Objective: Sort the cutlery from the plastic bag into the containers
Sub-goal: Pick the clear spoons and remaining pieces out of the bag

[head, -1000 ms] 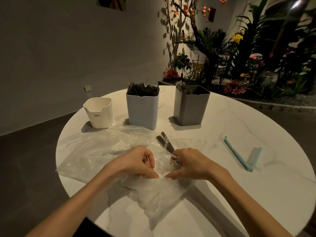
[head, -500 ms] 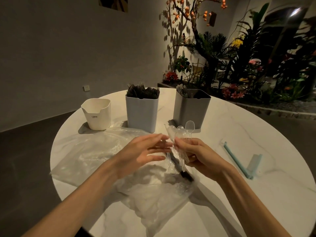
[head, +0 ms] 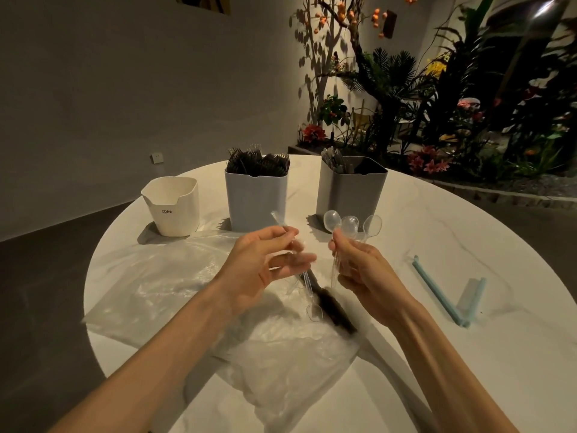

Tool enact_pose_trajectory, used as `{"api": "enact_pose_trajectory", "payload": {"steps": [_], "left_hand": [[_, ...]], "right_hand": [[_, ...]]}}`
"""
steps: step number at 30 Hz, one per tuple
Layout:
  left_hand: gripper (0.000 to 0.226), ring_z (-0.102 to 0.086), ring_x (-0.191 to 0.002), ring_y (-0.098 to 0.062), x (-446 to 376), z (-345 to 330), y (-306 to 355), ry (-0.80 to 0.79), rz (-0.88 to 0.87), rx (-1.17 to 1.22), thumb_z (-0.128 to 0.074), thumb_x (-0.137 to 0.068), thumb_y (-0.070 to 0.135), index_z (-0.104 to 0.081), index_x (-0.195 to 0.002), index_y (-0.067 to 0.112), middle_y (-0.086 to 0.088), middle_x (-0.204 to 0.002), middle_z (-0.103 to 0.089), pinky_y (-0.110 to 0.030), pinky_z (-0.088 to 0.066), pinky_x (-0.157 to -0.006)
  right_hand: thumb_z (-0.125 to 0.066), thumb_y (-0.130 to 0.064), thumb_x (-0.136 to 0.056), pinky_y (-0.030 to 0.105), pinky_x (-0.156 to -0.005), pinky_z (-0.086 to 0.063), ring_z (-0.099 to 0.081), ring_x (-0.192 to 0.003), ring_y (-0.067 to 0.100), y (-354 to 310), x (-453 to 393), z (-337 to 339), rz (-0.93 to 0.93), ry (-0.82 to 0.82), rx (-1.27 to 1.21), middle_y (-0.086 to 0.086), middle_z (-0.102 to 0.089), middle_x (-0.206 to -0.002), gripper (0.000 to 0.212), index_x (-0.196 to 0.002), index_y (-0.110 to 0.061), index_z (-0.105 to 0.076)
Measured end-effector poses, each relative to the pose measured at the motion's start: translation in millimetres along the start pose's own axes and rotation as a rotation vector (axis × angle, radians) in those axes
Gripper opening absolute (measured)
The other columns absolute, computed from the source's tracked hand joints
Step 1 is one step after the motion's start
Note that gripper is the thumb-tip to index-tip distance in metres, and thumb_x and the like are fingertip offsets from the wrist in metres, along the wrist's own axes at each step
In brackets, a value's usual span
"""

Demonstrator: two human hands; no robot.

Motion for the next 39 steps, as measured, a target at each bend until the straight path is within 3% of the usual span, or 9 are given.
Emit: {"api": "enact_pose_trajectory", "payload": {"steps": [5,12,17,20,24,27,31,35,39], "left_hand": [[0.021,-0.048,-0.054,-0.012,0.3,5.1,-3.1,-0.082,0.103,-0.450,-0.063,-0.098,0.019,-0.077,-0.105,0.006,0.001,-0.073,-0.060,-0.022,-0.045,-0.050],[0.023,-0.060,-0.054,-0.016,-6.7,10.0,9.3,0.044,-0.054,-0.763,-0.085,-0.079,0.026,-0.075,-0.090,0.008,-0.011,-0.072,-0.075,-0.026,-0.052,-0.057],[0.027,-0.072,-0.066,-0.026,-13.5,-0.7,10.7,0.010,-0.034,-0.639,-0.066,-0.090,-0.006,-0.057,-0.113,0.003,-0.020,-0.077,-0.074,-0.037,-0.063,-0.067],[0.031,-0.074,-0.082,-0.032,-12.6,-4.1,5.3,-0.080,0.059,-0.399,-0.069,-0.094,0.010,-0.056,-0.122,0.008,-0.024,-0.094,-0.074,-0.036,-0.063,-0.075],[0.024,-0.073,-0.074,-0.029,-18.8,9.1,-0.6,0.052,0.057,-0.370,-0.066,-0.097,0.022,-0.060,-0.113,0.004,-0.023,-0.095,-0.074,-0.036,-0.063,-0.067],[0.024,-0.066,-0.061,-0.014,-25.6,14.1,-5.4,0.173,-0.053,-0.993,-0.072,-0.091,0.039,-0.068,-0.091,0.015,-0.003,-0.081,-0.071,-0.028,-0.050,-0.053],[0.046,-0.064,-0.077,-0.015,-27.2,3.9,-22.8,0.123,0.063,-1.556,-0.075,-0.079,0.061,-0.074,-0.085,0.016,0.002,-0.084,-0.071,-0.032,-0.047,-0.064],[0.030,-0.063,-0.073,-0.014,-32.5,5.7,-30.2,0.076,0.171,-1.346,-0.078,-0.084,0.043,-0.078,-0.086,0.013,-0.003,-0.082,-0.072,-0.030,-0.046,-0.062],[0.010,-0.062,-0.069,-0.012,-27.9,2.2,-31.2,0.056,0.209,-1.177,-0.076,-0.087,0.025,-0.080,-0.084,0.016,0.001,-0.078,-0.070,-0.021,-0.047,-0.053]], "right_hand": [[-0.049,-0.036,-0.104,0.032,-0.087,-0.053,-0.062,-0.087,0.020,0.7,-5.3,-3.0,0.031,-0.073,-0.172,0.004,-0.063,-0.082,0.036,-0.080,-0.011,-0.059],[-0.046,-0.047,-0.104,0.016,-0.050,-0.033,-0.036,-0.053,0.005,-0.8,-11.5,-5.6,0.083,0.058,0.245,-0.013,-0.043,-0.057,0.040,-0.087,-0.013,-0.059],[-0.055,-0.054,-0.097,0.010,-0.052,-0.037,-0.055,-0.051,0.001,0.5,-2.4,-24.2,0.098,-0.154,0.470,-0.014,-0.060,-0.055,0.041,-0.095,-0.020,-0.076],[-0.058,-0.055,-0.094,0.024,-0.050,-0.021,-0.024,-0.050,0.012,-1.3,-1.2,-11.5,0.100,-0.179,0.351,0.006,-0.029,-0.058,0.061,-0.095,0.006,-0.065],[-0.054,-0.053,-0.096,0.025,-0.052,-0.022,-0.023,-0.055,0.013,2.9,1.8,-1.0,0.066,-0.160,0.302,0.007,-0.026,-0.065,0.048,-0.075,-0.010,-0.054],[-0.047,-0.048,-0.101,0.021,-0.055,-0.042,-0.046,-0.061,0.011,5.0,-3.5,7.1,0.046,-0.118,0.139,0.003,-0.046,-0.068,0.042,-0.082,-0.010,-0.046],[-0.046,-0.041,-0.104,0.025,-0.055,-0.053,-0.055,-0.055,0.013,7.5,-4.5,12.5,0.011,-0.052,0.020,0.006,-0.057,-0.066,0.035,-0.088,-0.010,-0.050],[-0.048,-0.040,-0.103,0.018,-0.046,-0.029,-0.031,-0.050,0.008,12.5,-8.1,22.4,-0.028,0.004,-0.052,0.001,-0.036,-0.062,0.038,-0.079,-0.011,-0.045],[-0.047,-0.044,-0.103,0.019,-0.047,-0.029,-0.032,-0.052,0.008,17.2,-10.2,27.8,-0.054,0.083,0.043,0.001,-0.038,-0.062,0.041,-0.080,-0.010,-0.049]]}}
Point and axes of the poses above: each hand's wrist, its own x-axis away from the middle knuckle, its own z-axis out of the back of the hand, y = z × x, the point moved 5 cm from there along -x, towards the middle knuckle
